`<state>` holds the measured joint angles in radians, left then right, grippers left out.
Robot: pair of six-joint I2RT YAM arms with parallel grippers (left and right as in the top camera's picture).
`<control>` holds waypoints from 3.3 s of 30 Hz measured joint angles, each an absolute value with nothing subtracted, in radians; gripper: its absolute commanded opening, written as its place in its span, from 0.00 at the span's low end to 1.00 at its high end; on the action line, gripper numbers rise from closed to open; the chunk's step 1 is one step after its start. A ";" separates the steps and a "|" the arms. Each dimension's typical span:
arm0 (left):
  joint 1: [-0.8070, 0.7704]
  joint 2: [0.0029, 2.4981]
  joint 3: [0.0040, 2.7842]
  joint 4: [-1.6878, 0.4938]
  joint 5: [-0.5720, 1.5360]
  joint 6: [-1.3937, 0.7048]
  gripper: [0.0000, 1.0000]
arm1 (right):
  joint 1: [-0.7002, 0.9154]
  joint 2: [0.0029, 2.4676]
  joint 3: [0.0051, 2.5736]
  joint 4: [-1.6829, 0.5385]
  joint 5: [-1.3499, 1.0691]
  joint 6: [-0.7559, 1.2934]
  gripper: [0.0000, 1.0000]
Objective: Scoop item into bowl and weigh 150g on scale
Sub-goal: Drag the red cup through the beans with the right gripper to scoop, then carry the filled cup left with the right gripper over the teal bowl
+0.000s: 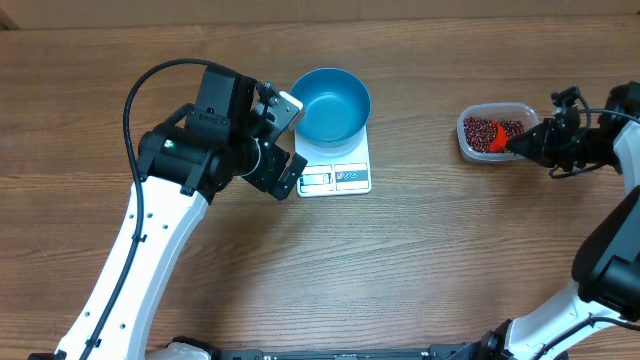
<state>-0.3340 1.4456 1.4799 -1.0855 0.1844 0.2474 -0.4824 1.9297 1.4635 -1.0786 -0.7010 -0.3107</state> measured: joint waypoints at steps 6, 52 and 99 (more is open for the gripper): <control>-0.334 1.446 1.480 -1.085 0.184 0.247 1.00 | -0.516 1.933 1.463 -1.085 -0.745 -0.307 0.04; -0.334 1.446 1.480 -1.085 0.184 0.247 1.00 | -0.618 1.936 1.462 -1.146 -1.203 -0.311 0.04; -0.334 1.446 1.480 -1.085 0.184 0.247 1.00 | 0.218 1.914 1.643 -0.787 -0.634 0.131 0.04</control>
